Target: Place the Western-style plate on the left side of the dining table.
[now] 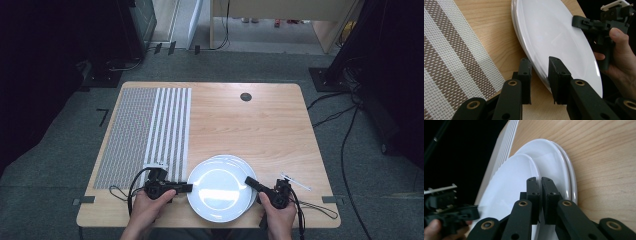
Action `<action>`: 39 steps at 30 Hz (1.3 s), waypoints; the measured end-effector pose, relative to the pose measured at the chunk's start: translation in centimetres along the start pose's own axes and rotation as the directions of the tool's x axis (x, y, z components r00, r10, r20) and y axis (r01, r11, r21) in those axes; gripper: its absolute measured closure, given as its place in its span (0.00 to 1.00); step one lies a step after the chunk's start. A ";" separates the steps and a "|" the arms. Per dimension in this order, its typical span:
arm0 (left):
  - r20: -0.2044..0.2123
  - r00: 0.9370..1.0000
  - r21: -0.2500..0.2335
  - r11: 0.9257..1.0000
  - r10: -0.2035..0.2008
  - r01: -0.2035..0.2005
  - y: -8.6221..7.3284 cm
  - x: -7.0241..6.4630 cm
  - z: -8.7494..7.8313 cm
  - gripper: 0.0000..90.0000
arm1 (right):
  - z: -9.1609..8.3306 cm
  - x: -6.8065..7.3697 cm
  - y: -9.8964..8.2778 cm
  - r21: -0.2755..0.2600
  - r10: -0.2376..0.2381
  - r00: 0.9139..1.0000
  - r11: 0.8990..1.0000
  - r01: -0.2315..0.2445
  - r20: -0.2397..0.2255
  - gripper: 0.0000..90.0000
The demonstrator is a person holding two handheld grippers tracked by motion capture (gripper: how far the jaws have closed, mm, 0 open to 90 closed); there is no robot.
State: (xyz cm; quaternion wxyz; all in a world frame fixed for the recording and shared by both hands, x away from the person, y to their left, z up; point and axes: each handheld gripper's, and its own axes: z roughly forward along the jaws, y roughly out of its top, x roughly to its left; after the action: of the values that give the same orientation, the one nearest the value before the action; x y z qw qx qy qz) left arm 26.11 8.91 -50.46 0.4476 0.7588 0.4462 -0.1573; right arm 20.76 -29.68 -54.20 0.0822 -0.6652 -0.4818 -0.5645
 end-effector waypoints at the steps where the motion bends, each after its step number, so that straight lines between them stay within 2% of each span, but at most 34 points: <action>1: -0.001 1.000 -0.002 1.000 0.002 -0.002 0.0 -0.1 0.0 0.83 | -0.1 0.1 0.1 -0.008 -0.002 1.000 1.000 0.002 -0.011 0.98; 7: -0.017 1.000 -0.003 1.000 0.012 -0.012 0.1 -0.5 0.0 0.83 | -0.2 0.2 0.3 -0.017 0.012 1.000 1.000 -0.013 -0.023 0.98; 14: -0.030 0.999 0.004 1.000 0.022 -0.022 0.2 -0.9 0.1 0.83 | -0.5 0.4 0.5 -0.014 -0.004 1.000 1.000 0.004 -0.017 0.98; 20: -0.027 0.999 -0.009 1.000 0.020 -0.020 0.4 -1.1 -0.6 0.83 | -0.2 0.7 0.8 -0.003 0.013 0.999 1.000 -0.013 -0.029 0.98; 24: -0.031 0.999 -0.024 1.000 0.013 -0.014 0.6 -1.0 -1.2 0.83 | 0.1 1.1 1.1 -0.001 0.008 0.999 1.000 -0.008 -0.034 0.98; 26: -0.036 0.999 -0.035 0.999 0.011 -0.012 0.7 -0.9 -1.6 0.83 | 0.6 1.6 1.3 0.000 -0.005 0.999 1.000 0.005 -0.040 0.98; 32: -0.051 0.999 -0.070 0.998 -0.004 0.000 1.0 -0.3 -3.0 0.83 | 1.8 2.7 1.8 0.012 -0.002 0.998 1.000 0.003 -0.056 0.98; 39: -0.076 0.997 -0.114 0.993 -0.021 0.012 1.4 0.7 -5.0 0.83 | 4.5 4.2 2.4 0.028 0.002 0.997 1.000 0.000 -0.081 0.98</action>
State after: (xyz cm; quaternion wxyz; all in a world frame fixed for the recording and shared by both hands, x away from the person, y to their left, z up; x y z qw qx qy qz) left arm 26.88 13.13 -47.41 0.4711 0.7340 0.4776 -0.1060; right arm 25.10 -25.67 -51.21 0.1114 -0.6407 -0.4855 -0.5843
